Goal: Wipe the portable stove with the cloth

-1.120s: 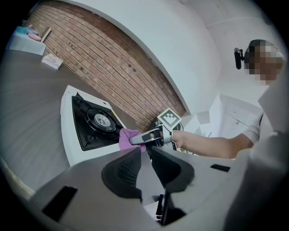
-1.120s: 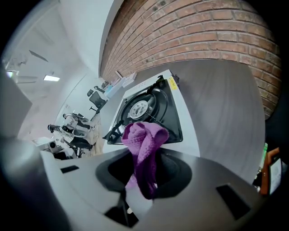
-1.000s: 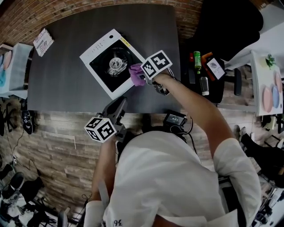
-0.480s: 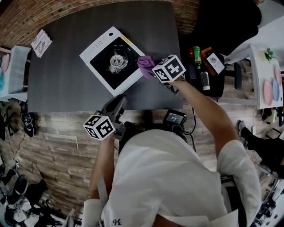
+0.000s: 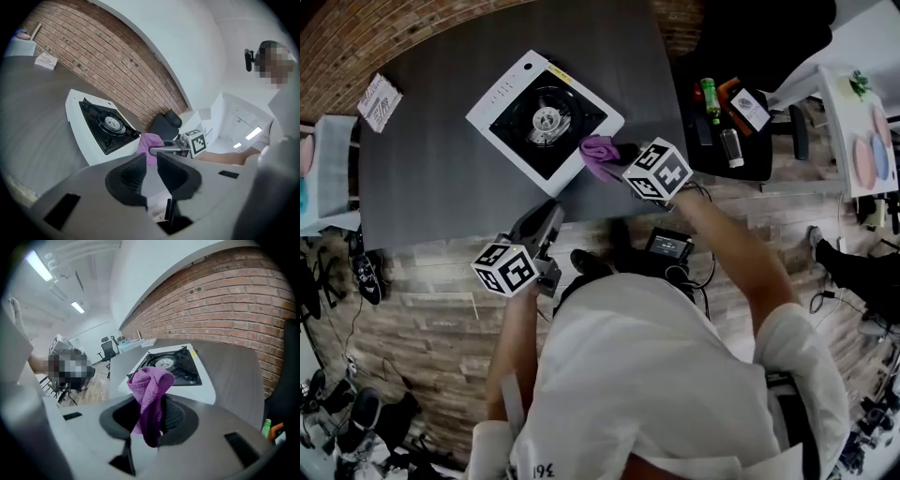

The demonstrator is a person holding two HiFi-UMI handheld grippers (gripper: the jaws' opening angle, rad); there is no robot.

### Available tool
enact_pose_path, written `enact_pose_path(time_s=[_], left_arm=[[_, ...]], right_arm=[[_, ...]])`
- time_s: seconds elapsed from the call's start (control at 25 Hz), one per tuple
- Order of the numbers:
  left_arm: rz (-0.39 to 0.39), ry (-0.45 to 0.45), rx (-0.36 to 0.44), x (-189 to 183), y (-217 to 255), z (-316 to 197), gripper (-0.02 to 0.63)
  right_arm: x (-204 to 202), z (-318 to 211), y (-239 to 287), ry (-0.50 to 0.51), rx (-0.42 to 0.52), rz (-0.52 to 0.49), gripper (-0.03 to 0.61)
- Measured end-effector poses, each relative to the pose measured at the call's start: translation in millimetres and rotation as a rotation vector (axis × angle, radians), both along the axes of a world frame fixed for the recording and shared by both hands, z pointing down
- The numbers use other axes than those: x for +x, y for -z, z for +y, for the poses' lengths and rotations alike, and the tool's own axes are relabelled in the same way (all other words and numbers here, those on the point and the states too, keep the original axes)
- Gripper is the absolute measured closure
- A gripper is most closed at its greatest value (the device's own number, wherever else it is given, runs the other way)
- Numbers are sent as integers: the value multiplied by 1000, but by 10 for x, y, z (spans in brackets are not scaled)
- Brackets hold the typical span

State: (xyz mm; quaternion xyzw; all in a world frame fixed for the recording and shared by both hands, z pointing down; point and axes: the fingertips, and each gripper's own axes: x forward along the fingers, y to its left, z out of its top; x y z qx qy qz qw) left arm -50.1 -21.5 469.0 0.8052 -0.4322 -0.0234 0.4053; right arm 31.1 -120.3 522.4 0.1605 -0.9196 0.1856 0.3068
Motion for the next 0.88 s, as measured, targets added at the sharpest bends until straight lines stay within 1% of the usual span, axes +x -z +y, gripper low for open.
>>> enact_pose_path(time_s=[0.24,0.36,0.56,0.64,0.72,0.88], left_arm=[[-24,-26,-26,-93,-40,125,546],[-35,-19,-36,-159,-68,172,546],[-38,-3,-46,-174,-91,225,546],[-36,-2,-46,-150,-89,225,546],[-35,1,-47,-141,-97,230,546],[-32,6,-52,-117,-103,231,546]], right_arm=[[-303,479,-155,133,8,-52,469],[-457,643,-211,189,3,-73,469],[-690,888,-300,277,-33,-96,471],[-755,938,-347,315,-24,-85,471],[-785,928,-434,333,-4,-52,470],[-719,749,-576,302,39,21,469]])
